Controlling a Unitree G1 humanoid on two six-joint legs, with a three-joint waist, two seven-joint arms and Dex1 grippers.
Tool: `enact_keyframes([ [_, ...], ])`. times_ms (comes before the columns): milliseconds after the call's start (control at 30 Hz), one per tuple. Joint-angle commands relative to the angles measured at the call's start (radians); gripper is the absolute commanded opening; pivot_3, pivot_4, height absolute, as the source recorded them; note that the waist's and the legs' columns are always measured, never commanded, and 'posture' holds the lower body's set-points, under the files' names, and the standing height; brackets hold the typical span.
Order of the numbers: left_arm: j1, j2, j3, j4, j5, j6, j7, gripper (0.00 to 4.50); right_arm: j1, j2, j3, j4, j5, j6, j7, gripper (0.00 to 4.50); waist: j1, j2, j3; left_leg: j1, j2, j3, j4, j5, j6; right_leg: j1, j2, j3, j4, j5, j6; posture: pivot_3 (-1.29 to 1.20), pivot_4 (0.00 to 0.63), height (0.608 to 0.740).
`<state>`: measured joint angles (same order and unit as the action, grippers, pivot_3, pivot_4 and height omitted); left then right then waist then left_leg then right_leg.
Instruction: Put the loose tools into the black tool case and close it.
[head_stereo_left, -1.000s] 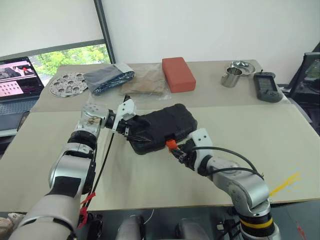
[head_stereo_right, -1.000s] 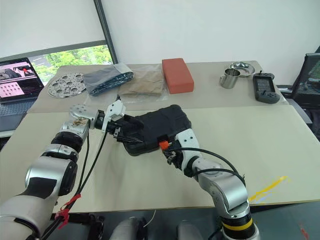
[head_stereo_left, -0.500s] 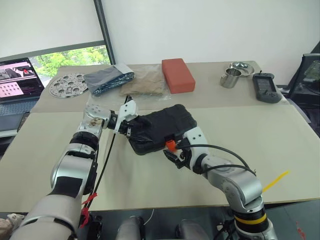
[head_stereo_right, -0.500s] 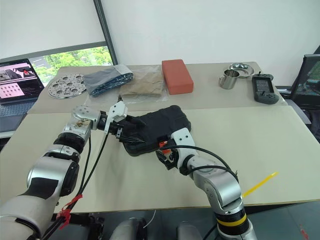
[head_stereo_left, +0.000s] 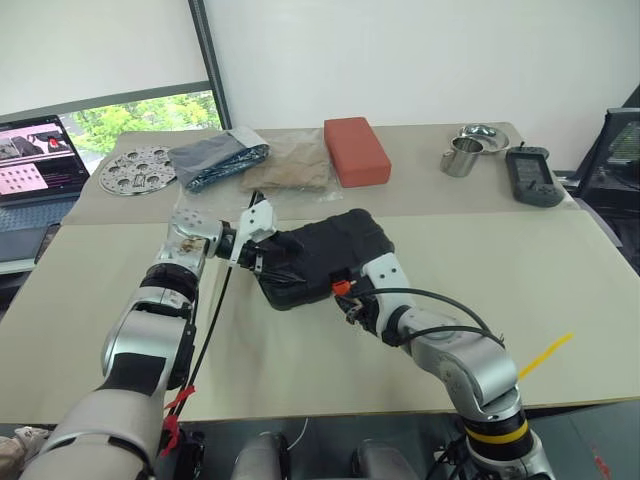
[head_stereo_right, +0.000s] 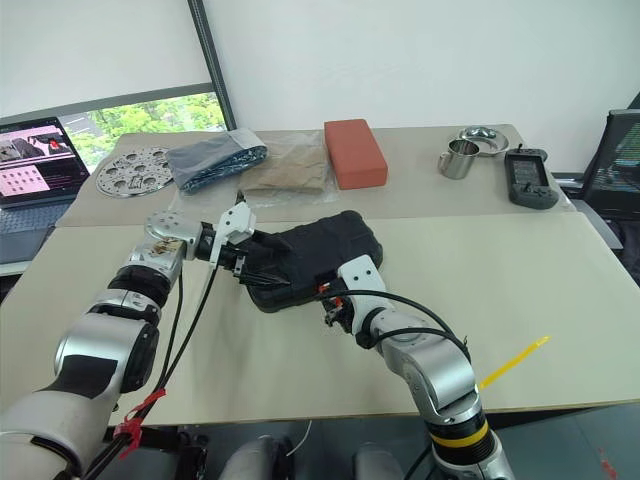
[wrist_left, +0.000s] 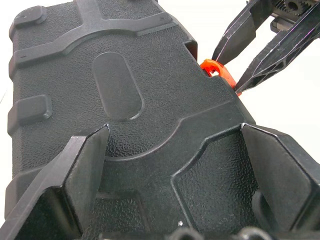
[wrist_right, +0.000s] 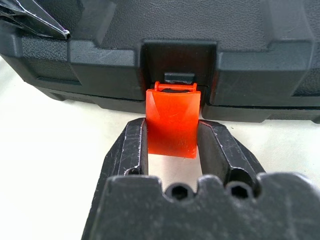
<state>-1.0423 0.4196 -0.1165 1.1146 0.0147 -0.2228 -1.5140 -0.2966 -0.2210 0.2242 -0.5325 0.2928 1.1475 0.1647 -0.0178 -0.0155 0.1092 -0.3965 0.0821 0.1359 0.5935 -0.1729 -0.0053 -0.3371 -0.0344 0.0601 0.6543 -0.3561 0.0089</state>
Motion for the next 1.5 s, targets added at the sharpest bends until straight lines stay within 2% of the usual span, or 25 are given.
enact_keyframes([
  [33,0.035,-0.005,-0.037,0.033,0.044,-0.001,0.016,4.5,-0.013,0.011,0.004,-0.031,-0.003,0.006,-0.005,1.12,0.0,0.0,0.0,0.0,0.0,0.0,0.0,0.0,0.0,0.0,0.0,0.0,0.0,0.0,0.0,0.0,0.15,0.74],
  [1500,0.046,-0.003,-0.043,0.04,0.044,0.009,0.006,4.5,-0.009,0.094,-0.026,-0.122,-0.055,-0.113,-0.051,1.12,-0.001,0.0,0.0,-0.002,0.0,-0.001,0.0,0.0,0.0,-0.002,0.0,0.0,-0.001,0.0,0.0,0.0,0.15,0.74],
])
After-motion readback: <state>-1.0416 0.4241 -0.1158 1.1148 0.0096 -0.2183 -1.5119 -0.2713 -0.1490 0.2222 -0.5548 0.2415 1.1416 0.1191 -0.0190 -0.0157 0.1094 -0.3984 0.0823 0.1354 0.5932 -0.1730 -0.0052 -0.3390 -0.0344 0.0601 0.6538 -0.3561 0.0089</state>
